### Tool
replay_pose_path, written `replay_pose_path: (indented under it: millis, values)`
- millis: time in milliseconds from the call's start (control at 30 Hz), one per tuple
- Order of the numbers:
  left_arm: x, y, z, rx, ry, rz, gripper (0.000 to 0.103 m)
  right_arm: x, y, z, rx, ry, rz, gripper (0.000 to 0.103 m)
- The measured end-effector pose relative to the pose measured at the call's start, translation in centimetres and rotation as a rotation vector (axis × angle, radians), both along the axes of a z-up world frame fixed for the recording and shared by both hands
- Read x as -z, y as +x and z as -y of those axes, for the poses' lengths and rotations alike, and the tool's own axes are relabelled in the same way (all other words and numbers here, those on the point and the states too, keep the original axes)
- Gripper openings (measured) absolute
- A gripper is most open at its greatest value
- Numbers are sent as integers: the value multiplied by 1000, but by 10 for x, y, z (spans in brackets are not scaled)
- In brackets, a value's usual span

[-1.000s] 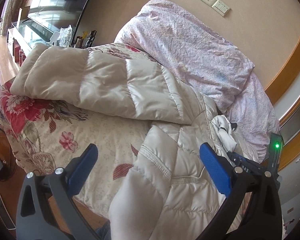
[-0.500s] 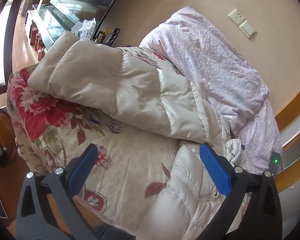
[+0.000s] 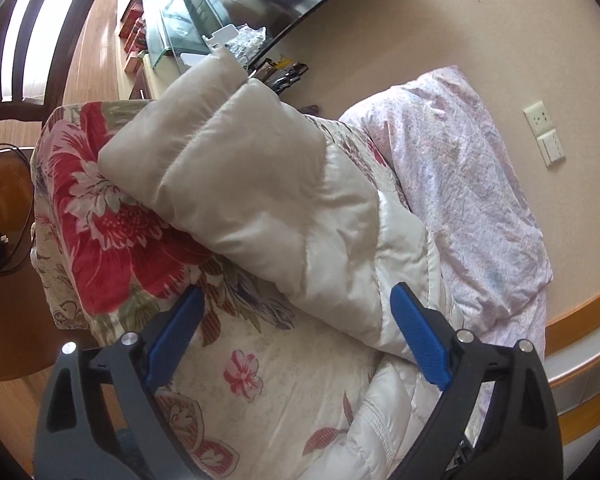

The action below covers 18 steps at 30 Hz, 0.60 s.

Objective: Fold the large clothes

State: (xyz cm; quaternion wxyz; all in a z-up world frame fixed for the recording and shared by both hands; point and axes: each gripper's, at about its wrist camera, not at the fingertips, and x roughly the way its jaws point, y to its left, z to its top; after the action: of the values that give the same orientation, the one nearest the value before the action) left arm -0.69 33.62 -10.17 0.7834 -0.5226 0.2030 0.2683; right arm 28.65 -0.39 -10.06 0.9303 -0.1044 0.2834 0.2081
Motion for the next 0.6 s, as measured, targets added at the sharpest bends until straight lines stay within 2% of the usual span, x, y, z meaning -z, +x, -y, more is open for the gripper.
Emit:
replay_pose_path:
  millis: [200,300,367,500,600]
  values:
    - [7,-12,-32,-126,-85,44,68,0,2,5,-12,42,-13,37]
    - [10,-18,-43,-163,-115,50,56,0,3,8,-18,62,-21,37]
    - [12,-22,-50,-186,-129,50,44,1,3,9,-21,73,-25,37]
    - [12,-24,-61,-194,-127,16,30,1,3,9,-20,71,-23,37]
    - [-10,-12,-60,-158,-40,-40,22,1,1,5,-12,48,-12,37]
